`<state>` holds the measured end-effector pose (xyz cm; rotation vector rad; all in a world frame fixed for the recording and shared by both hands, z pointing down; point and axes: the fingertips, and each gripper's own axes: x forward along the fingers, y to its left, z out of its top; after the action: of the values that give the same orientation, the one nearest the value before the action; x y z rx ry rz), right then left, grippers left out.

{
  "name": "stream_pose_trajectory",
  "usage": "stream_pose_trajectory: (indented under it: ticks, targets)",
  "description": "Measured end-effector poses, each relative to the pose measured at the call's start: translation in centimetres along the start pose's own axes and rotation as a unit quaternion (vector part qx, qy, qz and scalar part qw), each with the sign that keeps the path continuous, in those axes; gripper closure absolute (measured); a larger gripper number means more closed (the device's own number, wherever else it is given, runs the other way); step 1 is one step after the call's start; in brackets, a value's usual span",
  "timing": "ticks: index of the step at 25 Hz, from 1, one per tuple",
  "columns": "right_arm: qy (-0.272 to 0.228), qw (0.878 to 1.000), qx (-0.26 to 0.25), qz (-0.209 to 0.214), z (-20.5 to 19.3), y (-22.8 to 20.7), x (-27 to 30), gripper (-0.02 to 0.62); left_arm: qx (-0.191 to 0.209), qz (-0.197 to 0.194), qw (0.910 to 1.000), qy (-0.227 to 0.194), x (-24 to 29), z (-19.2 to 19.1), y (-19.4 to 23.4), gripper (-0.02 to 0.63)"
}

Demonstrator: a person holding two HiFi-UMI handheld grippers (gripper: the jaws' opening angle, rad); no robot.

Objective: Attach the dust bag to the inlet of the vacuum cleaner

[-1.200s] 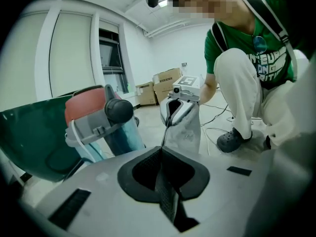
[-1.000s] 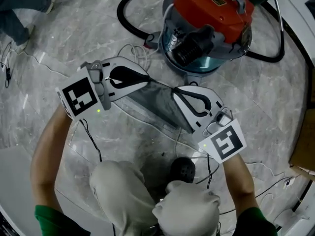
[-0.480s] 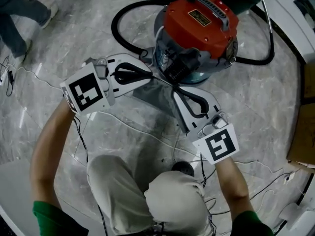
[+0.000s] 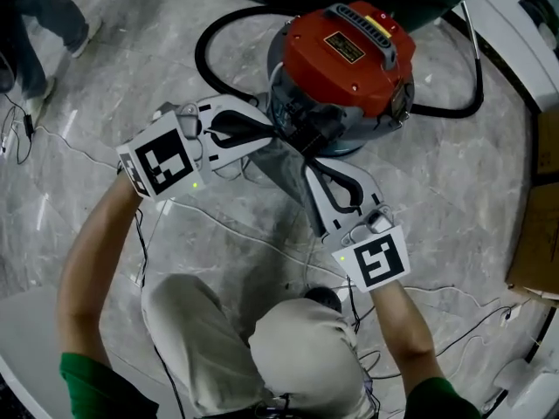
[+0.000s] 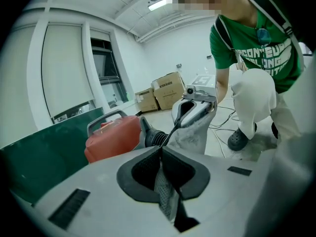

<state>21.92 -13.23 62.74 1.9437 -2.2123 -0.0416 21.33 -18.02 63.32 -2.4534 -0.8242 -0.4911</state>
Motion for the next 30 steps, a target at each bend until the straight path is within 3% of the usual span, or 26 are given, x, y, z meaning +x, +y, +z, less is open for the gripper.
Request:
stream_pose_trajectory:
  ticks: [10, 16, 30]
  targets:
    - [-0.024, 1.000, 0.007, 0.008, -0.3, -0.6, -0.2, 0.580, -0.012, -0.020, 0.9997, 0.009, 1.2, -0.3, 0.4, 0.589]
    - [-0.015, 1.000, 0.012, 0.016, -0.8, -0.2, -0.6, 0.580, -0.028, -0.030, 0.9989, 0.023, 1.6, -1.1, -0.4, 0.588]
    - [-0.002, 1.000, 0.004, -0.006, -1.8, -1.6, -1.0, 0.580, 0.001, -0.006, 0.9998, 0.018, 3.1, -1.2, 0.1, 0.586]
